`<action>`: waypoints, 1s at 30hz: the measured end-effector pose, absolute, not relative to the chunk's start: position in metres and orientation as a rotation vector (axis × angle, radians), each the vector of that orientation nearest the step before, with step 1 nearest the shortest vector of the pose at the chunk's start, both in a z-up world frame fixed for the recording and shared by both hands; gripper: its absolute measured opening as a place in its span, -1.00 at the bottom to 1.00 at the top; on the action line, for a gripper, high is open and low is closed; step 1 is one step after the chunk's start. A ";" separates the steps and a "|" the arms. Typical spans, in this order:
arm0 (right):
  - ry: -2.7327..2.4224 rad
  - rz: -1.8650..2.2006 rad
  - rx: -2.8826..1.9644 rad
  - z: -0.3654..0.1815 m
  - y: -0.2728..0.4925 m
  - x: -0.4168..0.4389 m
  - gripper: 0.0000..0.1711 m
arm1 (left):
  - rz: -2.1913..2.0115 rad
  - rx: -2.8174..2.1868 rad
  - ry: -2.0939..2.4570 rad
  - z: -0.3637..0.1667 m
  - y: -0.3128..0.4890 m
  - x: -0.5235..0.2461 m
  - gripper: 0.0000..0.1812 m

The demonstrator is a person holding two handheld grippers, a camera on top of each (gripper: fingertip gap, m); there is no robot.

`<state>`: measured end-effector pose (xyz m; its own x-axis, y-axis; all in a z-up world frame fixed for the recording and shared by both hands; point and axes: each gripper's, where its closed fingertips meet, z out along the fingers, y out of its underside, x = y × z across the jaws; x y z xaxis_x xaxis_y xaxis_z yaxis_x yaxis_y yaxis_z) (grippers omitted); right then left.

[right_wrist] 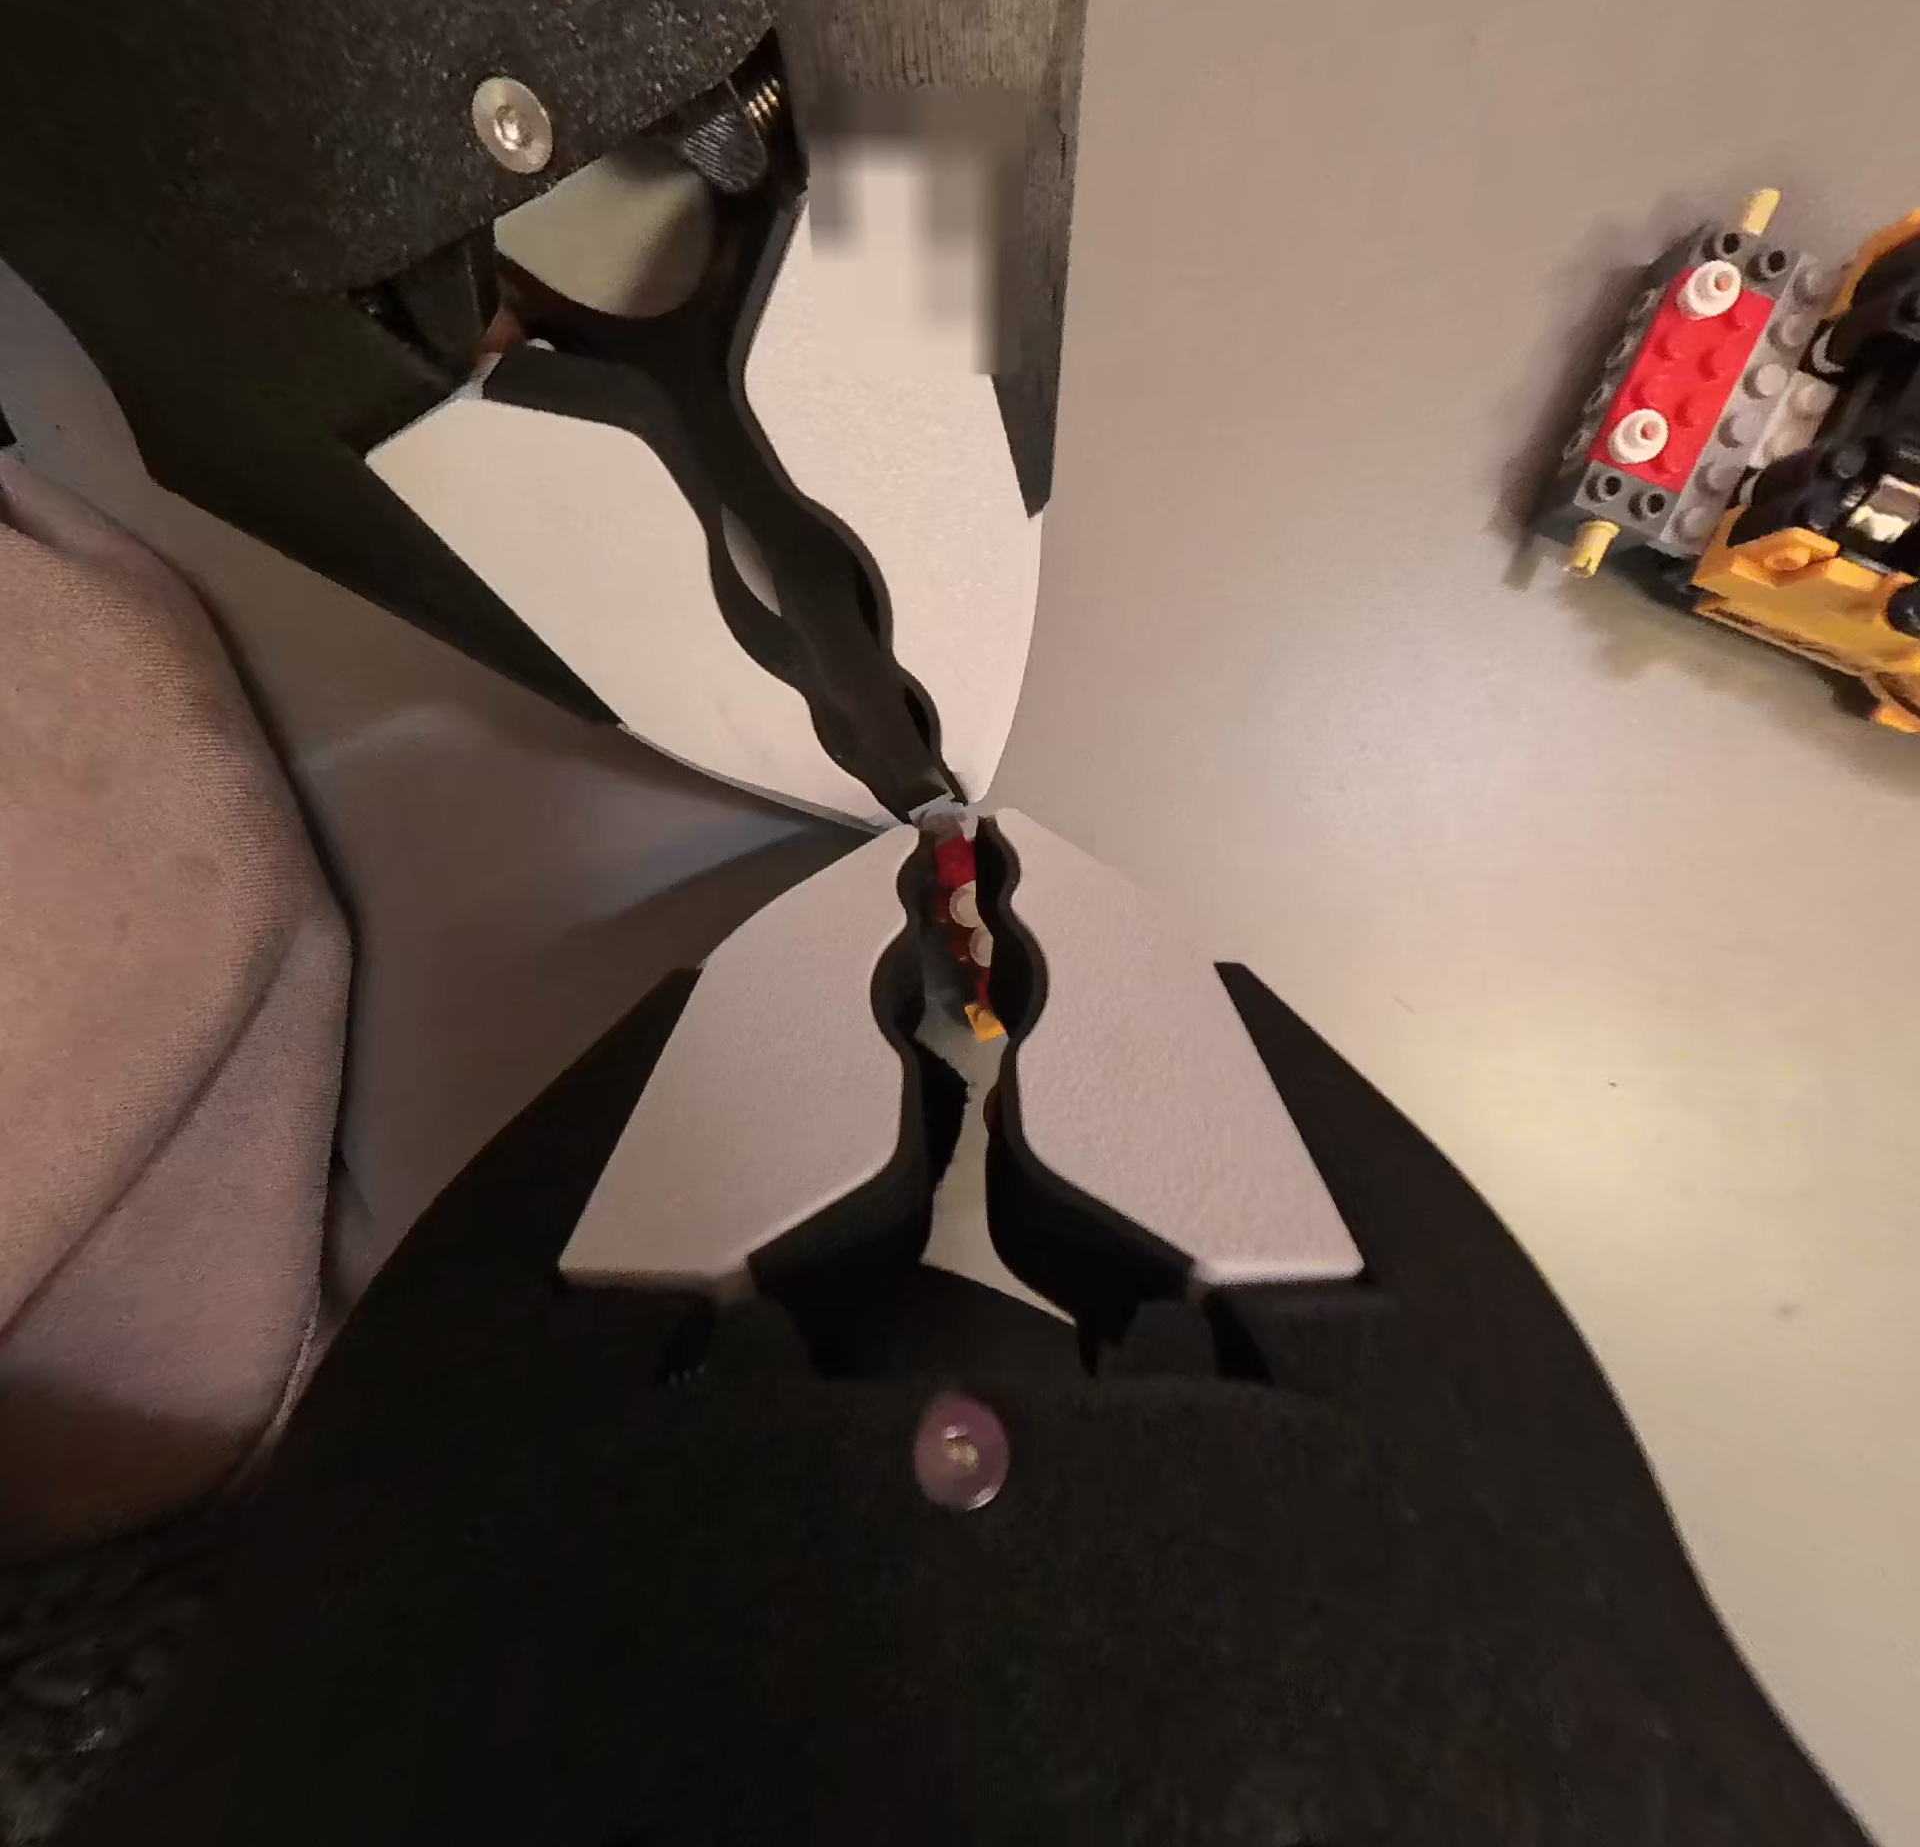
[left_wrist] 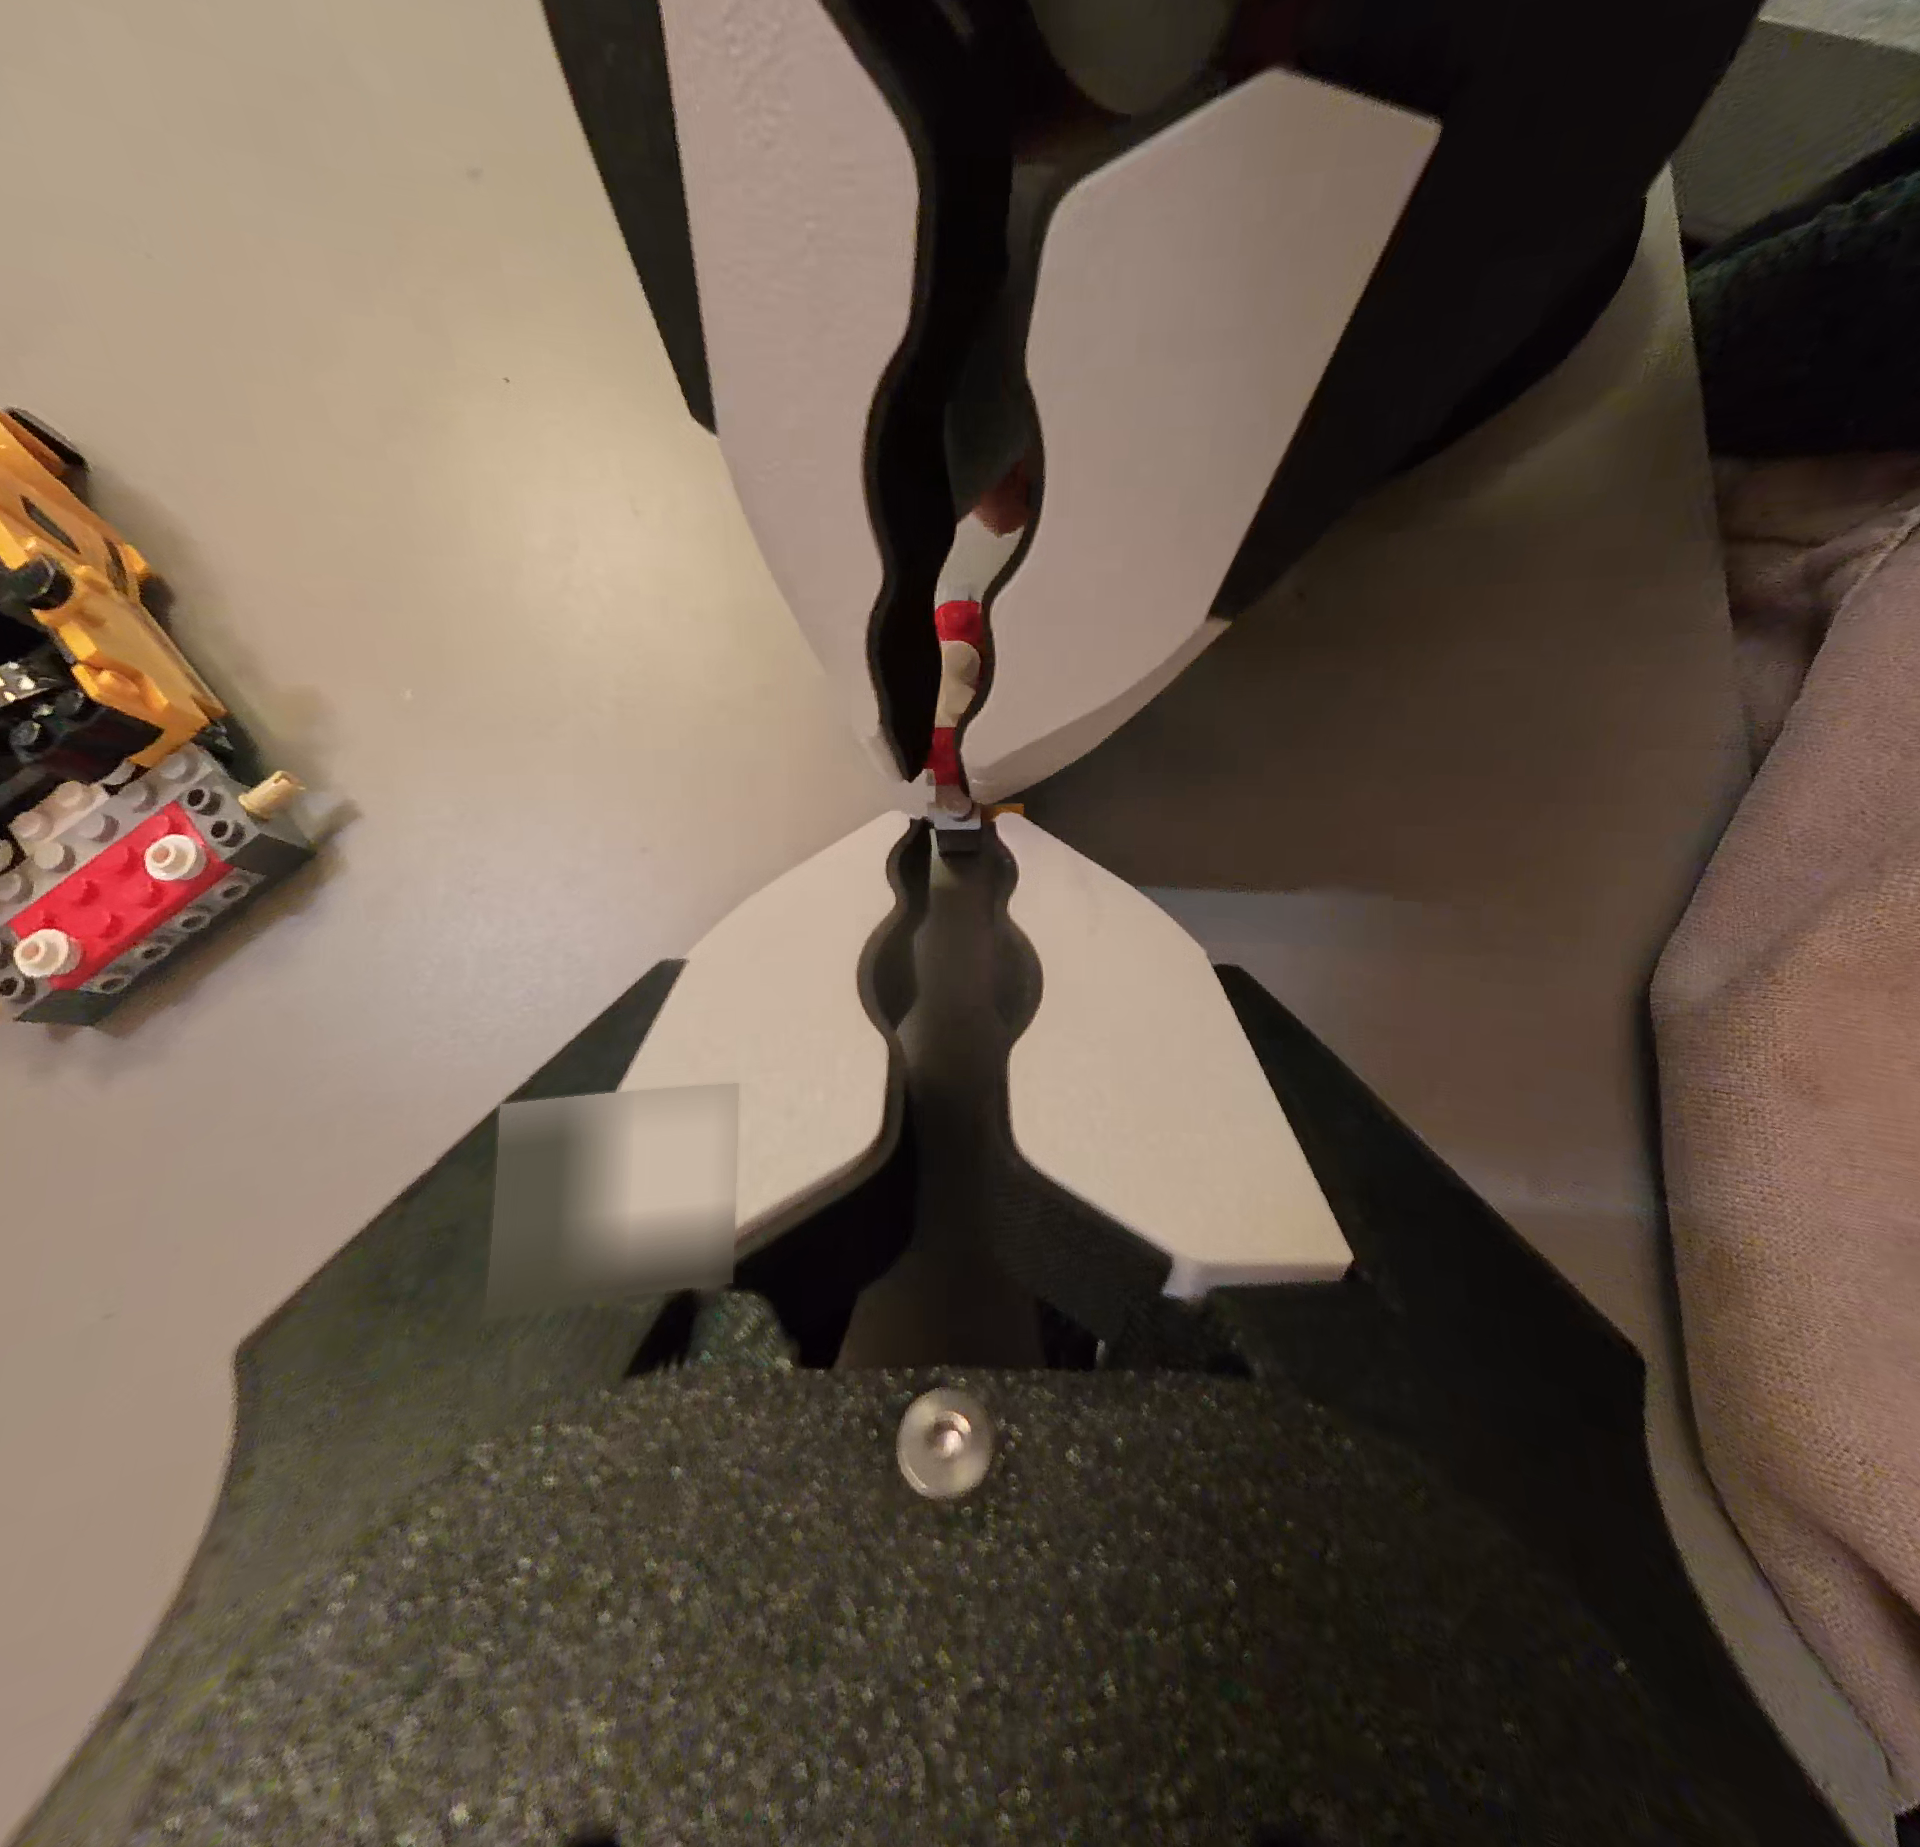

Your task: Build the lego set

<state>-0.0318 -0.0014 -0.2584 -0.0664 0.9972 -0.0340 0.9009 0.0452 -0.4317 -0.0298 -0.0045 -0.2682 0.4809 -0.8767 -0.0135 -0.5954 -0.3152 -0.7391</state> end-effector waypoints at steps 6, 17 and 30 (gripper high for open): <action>-2.157 0.567 -1.661 -0.254 -0.006 -0.031 -0.75 | -0.548 -2.013 1.239 -0.268 -0.006 -0.030 -0.90; -2.271 0.789 -1.451 -0.261 -0.003 -0.028 -0.78 | -0.645 -1.976 1.265 -0.267 -0.008 -0.028 -0.86; -2.286 0.907 -1.414 -0.261 -0.003 -0.029 -0.89 | -0.635 -1.966 1.254 -0.266 -0.003 -0.026 -0.90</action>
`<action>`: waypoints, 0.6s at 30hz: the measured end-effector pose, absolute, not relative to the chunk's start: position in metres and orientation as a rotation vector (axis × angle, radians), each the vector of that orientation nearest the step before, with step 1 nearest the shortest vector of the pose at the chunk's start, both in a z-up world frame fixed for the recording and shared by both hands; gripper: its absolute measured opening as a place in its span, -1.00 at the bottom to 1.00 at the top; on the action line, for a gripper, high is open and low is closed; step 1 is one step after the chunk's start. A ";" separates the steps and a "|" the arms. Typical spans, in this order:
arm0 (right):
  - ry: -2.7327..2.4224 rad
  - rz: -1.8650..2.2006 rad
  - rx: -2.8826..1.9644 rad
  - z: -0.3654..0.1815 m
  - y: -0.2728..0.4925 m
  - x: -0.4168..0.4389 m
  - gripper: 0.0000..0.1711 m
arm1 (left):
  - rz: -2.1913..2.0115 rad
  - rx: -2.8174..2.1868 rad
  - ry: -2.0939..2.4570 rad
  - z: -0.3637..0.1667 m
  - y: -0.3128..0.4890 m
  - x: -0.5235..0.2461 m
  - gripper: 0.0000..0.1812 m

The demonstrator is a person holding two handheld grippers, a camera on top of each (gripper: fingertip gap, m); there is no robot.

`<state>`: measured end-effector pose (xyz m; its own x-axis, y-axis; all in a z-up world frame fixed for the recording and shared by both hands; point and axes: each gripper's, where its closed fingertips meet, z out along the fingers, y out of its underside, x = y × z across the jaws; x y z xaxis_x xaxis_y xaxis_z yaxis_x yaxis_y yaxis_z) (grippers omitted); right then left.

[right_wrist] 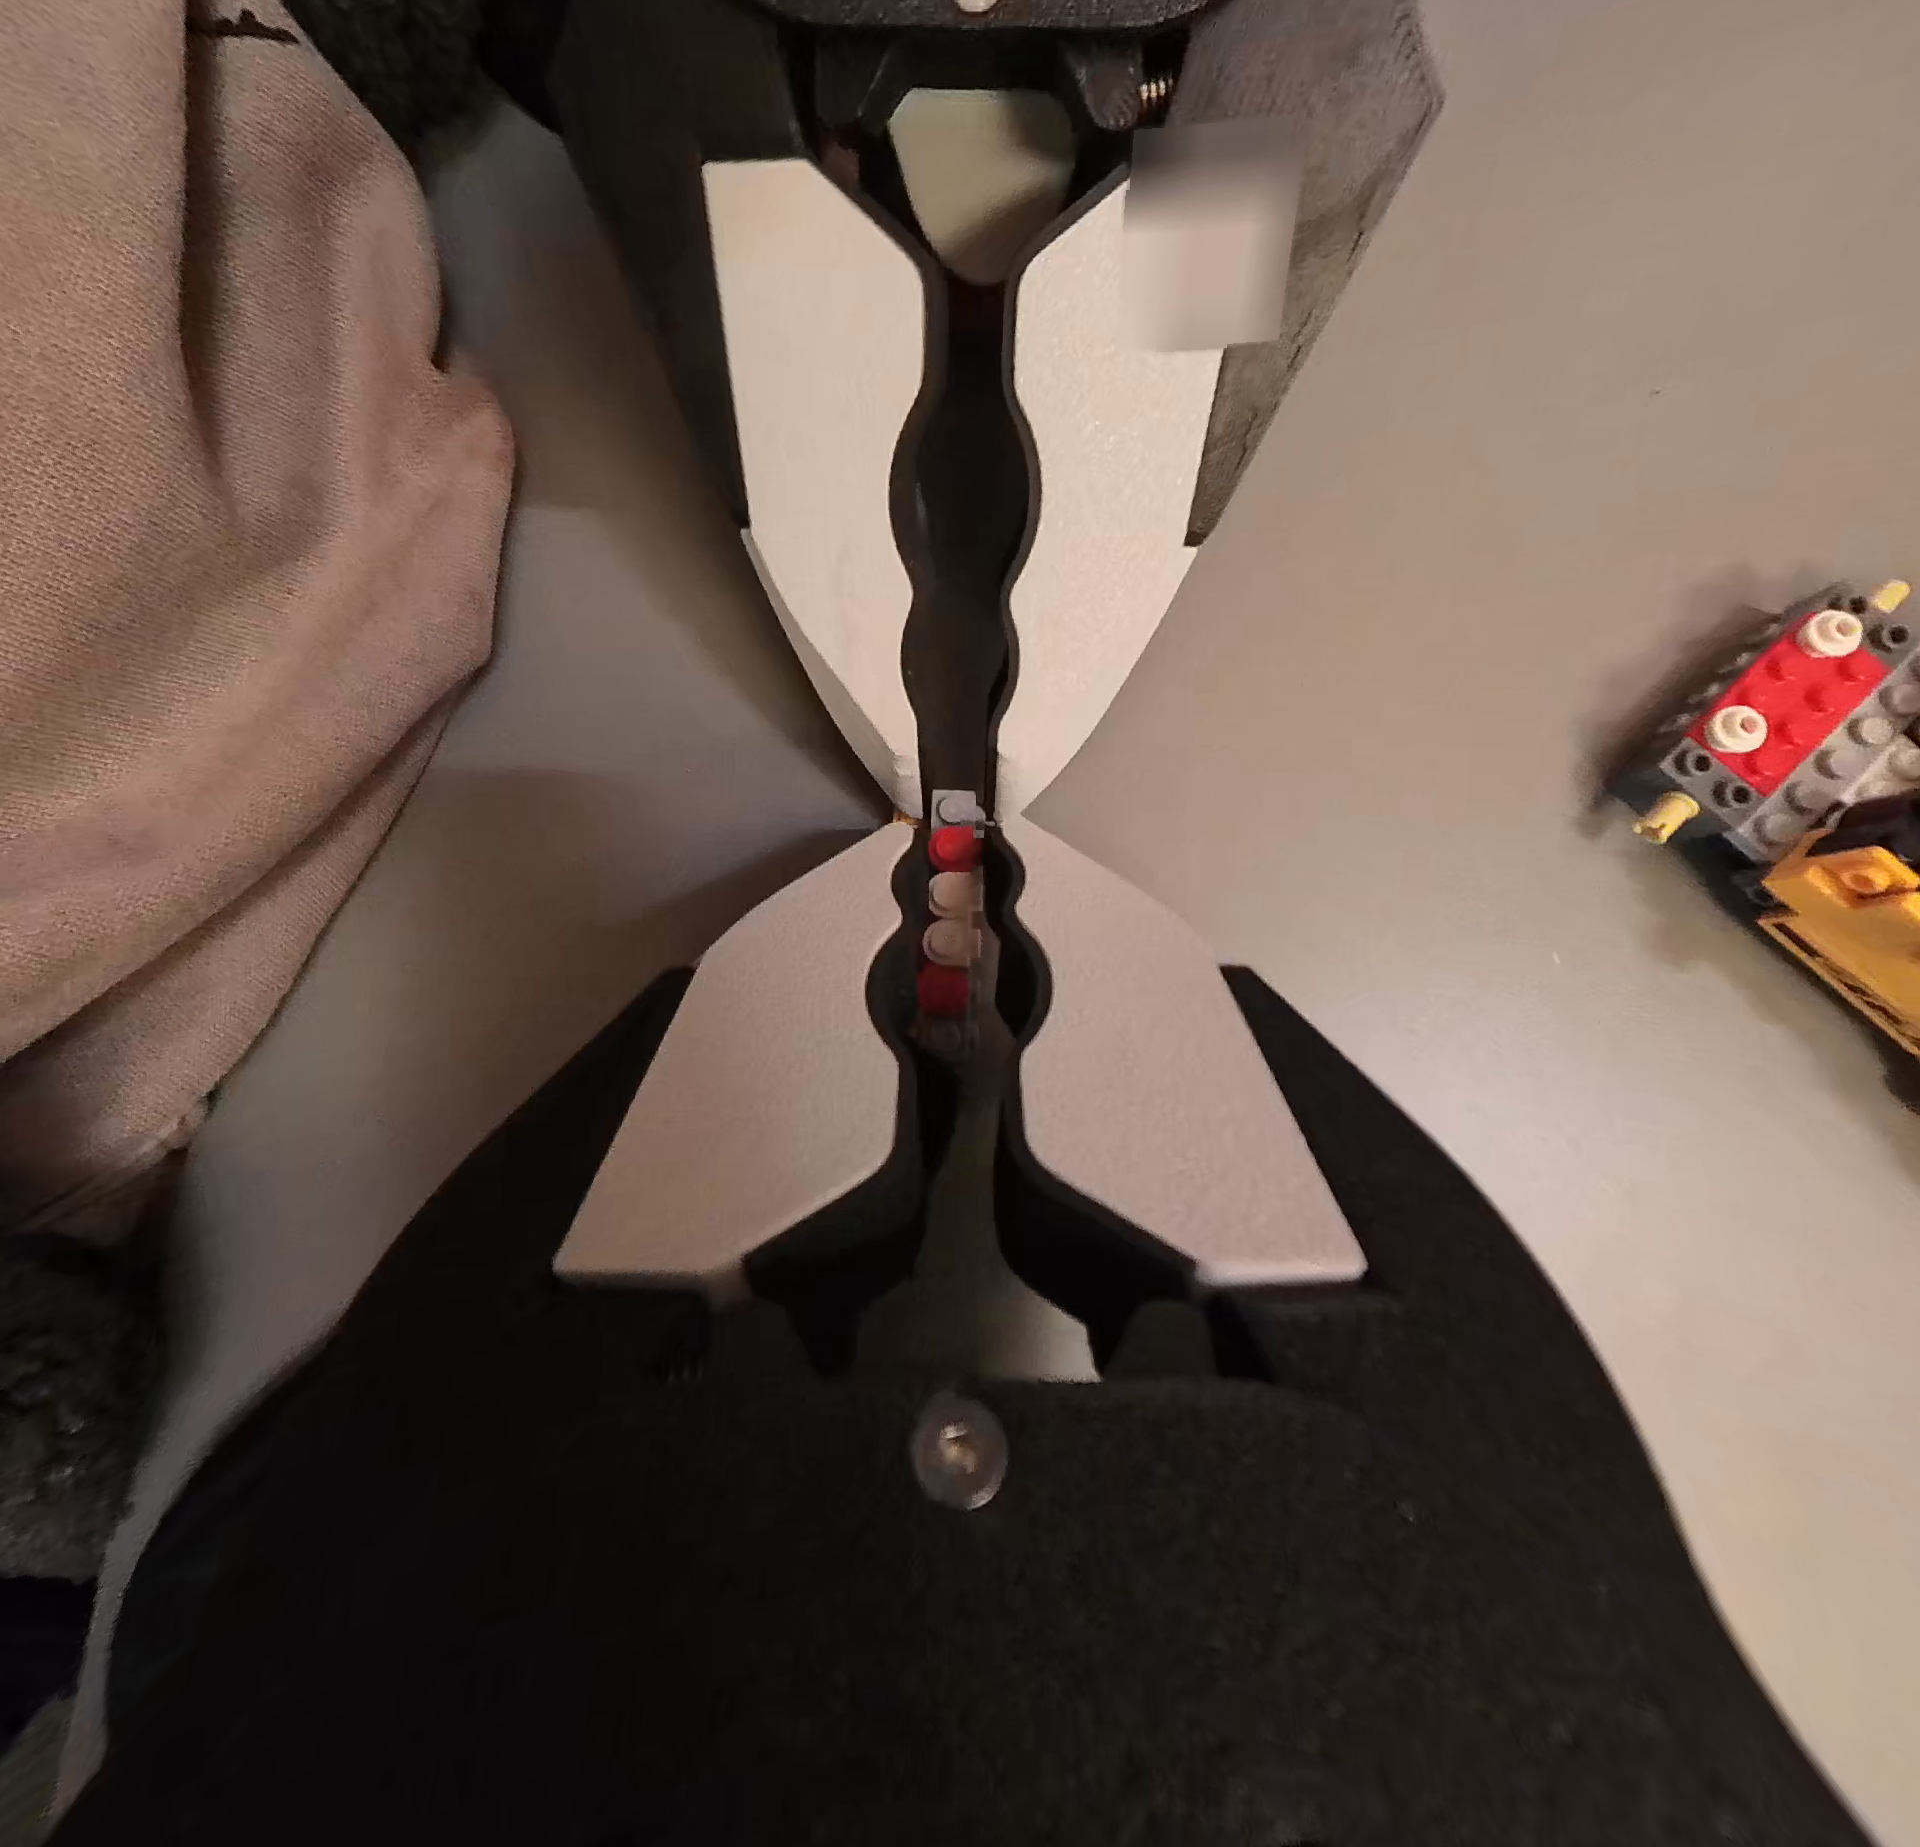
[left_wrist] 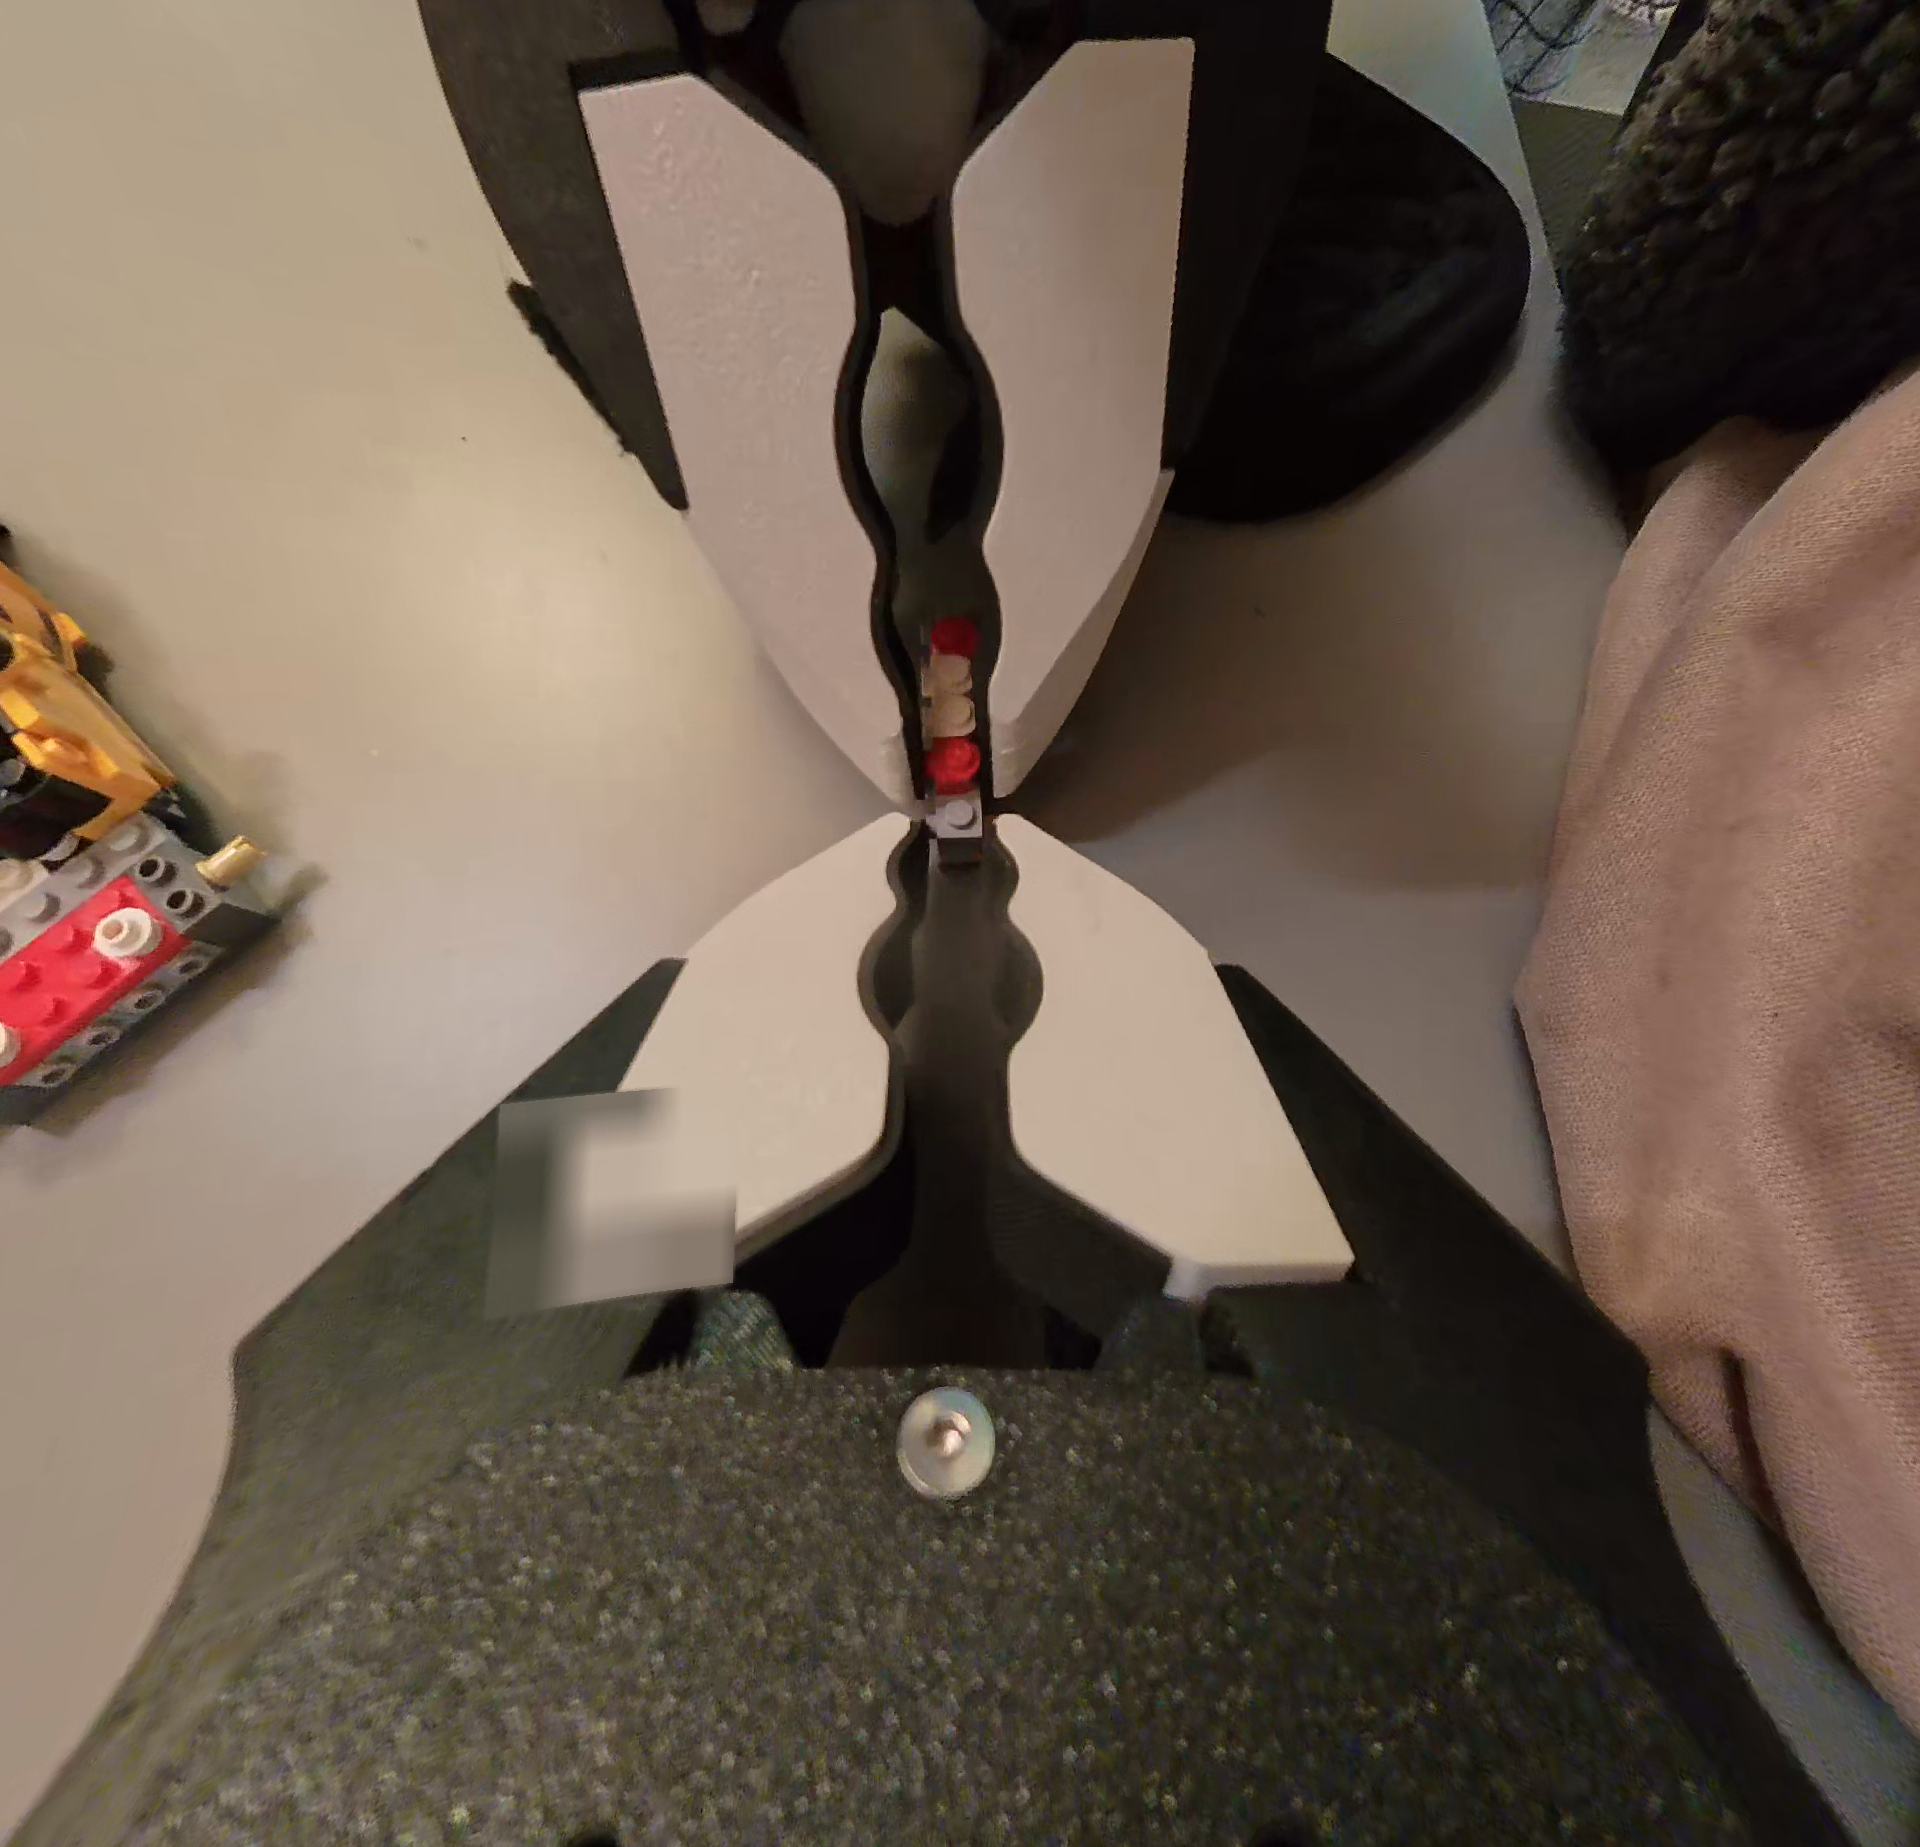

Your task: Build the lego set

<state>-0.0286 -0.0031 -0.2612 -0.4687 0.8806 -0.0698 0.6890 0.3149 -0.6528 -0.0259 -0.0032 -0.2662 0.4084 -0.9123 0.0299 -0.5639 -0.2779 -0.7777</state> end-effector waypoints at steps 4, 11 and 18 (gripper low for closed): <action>-2.235 0.879 -1.471 -0.261 -0.002 -0.029 -0.89 | -0.615 -1.973 1.255 -0.267 -0.003 -0.027 -0.90; -2.176 0.820 -1.546 -0.262 -0.001 -0.031 -0.89 | -0.599 -1.983 1.250 -0.267 -0.002 -0.028 -0.90; -2.158 0.755 -1.520 -0.249 0.008 -0.021 -0.71 | -0.635 -1.968 1.266 -0.266 0.000 -0.036 -0.90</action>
